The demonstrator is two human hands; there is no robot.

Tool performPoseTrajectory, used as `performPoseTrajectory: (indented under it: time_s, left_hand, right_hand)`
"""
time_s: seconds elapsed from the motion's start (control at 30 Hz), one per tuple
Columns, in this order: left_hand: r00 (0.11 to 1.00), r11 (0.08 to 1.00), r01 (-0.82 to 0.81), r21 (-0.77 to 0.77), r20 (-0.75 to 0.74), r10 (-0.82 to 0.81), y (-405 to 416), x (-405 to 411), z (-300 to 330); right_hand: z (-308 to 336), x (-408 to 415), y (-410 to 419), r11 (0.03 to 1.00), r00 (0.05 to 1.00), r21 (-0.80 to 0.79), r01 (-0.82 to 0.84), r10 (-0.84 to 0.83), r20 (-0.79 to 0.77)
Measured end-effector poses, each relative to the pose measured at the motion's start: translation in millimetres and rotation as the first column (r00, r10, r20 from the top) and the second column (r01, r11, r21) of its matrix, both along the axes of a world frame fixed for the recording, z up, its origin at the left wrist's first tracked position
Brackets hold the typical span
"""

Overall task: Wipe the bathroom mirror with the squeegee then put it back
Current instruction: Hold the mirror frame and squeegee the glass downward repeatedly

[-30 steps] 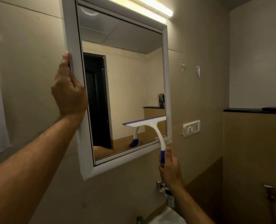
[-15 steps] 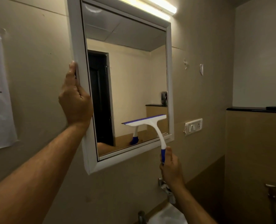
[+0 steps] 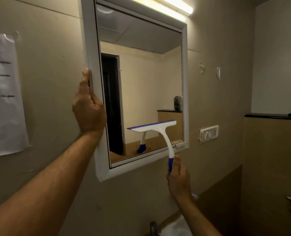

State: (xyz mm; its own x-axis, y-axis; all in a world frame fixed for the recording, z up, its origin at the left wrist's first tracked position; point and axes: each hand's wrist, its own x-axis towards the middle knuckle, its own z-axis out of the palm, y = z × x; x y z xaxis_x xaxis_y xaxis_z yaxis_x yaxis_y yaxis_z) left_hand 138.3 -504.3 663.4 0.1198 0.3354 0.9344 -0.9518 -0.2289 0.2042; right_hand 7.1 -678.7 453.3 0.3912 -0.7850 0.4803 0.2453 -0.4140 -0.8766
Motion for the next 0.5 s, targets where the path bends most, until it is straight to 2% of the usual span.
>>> performPoseTrajectory:
  time_s: [0.13,0.23,0.37,0.5]
  left_hand:
    - [1.000,1.000,0.011,0.000,-0.020,-0.011,1.0,-1.3,0.7]
    - [0.999,1.000,0.023,-0.013,-0.028,-0.024,1.1,-2.0,1.5]
    - [0.999,0.999,0.037,-0.007,-0.017,-0.037,0.6,-1.7,0.6]
    - [0.999,0.999,0.036,-0.002,-0.013,-0.036,0.5,-3.5,0.8]
  right_hand:
    - [-32.0,-1.3,12.9,0.999,0.999,0.014,0.039,-0.038,-0.039]
    - [-39.5,-5.1,23.9,1.000,0.995,-0.019,0.004,-0.006,-0.095]
    - [7.6,1.1,34.7,0.999,0.998,-0.045,-0.013,0.016,0.062]
    - [28.7,9.4,43.1,0.996,0.995,-0.076,-0.051,0.057,0.077]
